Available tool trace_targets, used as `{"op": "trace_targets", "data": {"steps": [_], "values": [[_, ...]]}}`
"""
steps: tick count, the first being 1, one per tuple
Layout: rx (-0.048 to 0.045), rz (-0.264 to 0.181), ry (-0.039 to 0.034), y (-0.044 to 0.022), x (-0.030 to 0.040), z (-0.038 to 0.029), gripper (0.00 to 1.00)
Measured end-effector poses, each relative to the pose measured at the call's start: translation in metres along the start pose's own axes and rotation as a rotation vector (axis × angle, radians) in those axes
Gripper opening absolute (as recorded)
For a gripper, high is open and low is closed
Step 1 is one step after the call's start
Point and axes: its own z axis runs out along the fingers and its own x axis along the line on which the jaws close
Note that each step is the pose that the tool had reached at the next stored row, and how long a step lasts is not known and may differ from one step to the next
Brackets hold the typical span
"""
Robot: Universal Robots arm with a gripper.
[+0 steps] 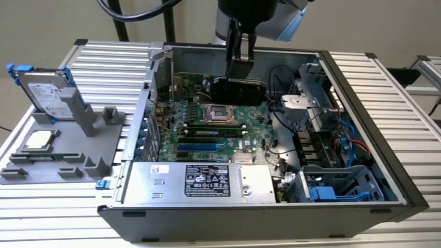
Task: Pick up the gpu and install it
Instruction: 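Insert the gpu into the slot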
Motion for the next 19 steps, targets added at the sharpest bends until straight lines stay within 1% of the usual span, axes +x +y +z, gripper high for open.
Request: {"op": "trace_targets", "data": {"steps": [2,11,16,19], "values": [[-0.0001,0.0,0.0007,0.0,0.0001,0.0014,0.0],[0.0,0.0,0.0025,-0.0005,0.0,0.0123,0.0],[0.0,-0.001,0.0027,-0.0006,0.0,0.0156,0.0],[0.0001,-0.013,0.0031,-0.0007,0.0,0.0173,0.0]]}}
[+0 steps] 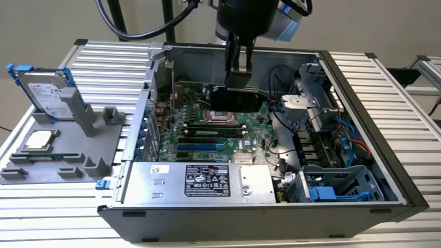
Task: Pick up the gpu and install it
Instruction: 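Insert the gpu into the slot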
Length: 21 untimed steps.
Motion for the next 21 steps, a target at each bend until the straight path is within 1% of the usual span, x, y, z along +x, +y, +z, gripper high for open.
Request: {"op": "trace_targets", "data": {"steps": [4,6,16,21], "values": [[0.0001,-0.032,0.0014,0.0,0.0,0.0014,0.0],[0.0001,-0.04,0.0021,-0.0001,0.0,0.0016,0.0],[-0.0002,-0.042,0.002,-0.0001,0.0005,0.003,0.0],[-0.0001,-0.044,0.002,0.0002,0.0021,0.0061,0.0]]}}
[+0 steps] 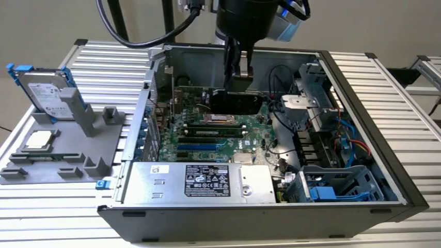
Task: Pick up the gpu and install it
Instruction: 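Insert the gpu into the slot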
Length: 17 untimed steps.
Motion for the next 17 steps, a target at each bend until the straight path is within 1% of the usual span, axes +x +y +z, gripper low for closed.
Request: {"op": "trace_targets", "data": {"steps": [4,12,17], "values": [[0.0012,0.007,-0.0002,0.0016,0.0004,0.0064,0.0],[0.0094,0.034,-0.0013,0.0046,0.0008,0.0212,0.0],[0.0096,0.063,-0.0023,0.0058,0.0009,0.0296,0.0]]}}
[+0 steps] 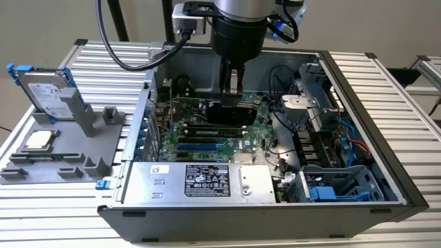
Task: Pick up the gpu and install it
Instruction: 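Insert the gpu into the slot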
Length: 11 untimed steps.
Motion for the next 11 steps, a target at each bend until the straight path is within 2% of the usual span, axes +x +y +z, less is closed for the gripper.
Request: {"op": "trace_targets", "data": {"steps": [11], "values": [[0.0,0.009,0.0002,0.0018,0.0005,0.0171,0.0]]}}
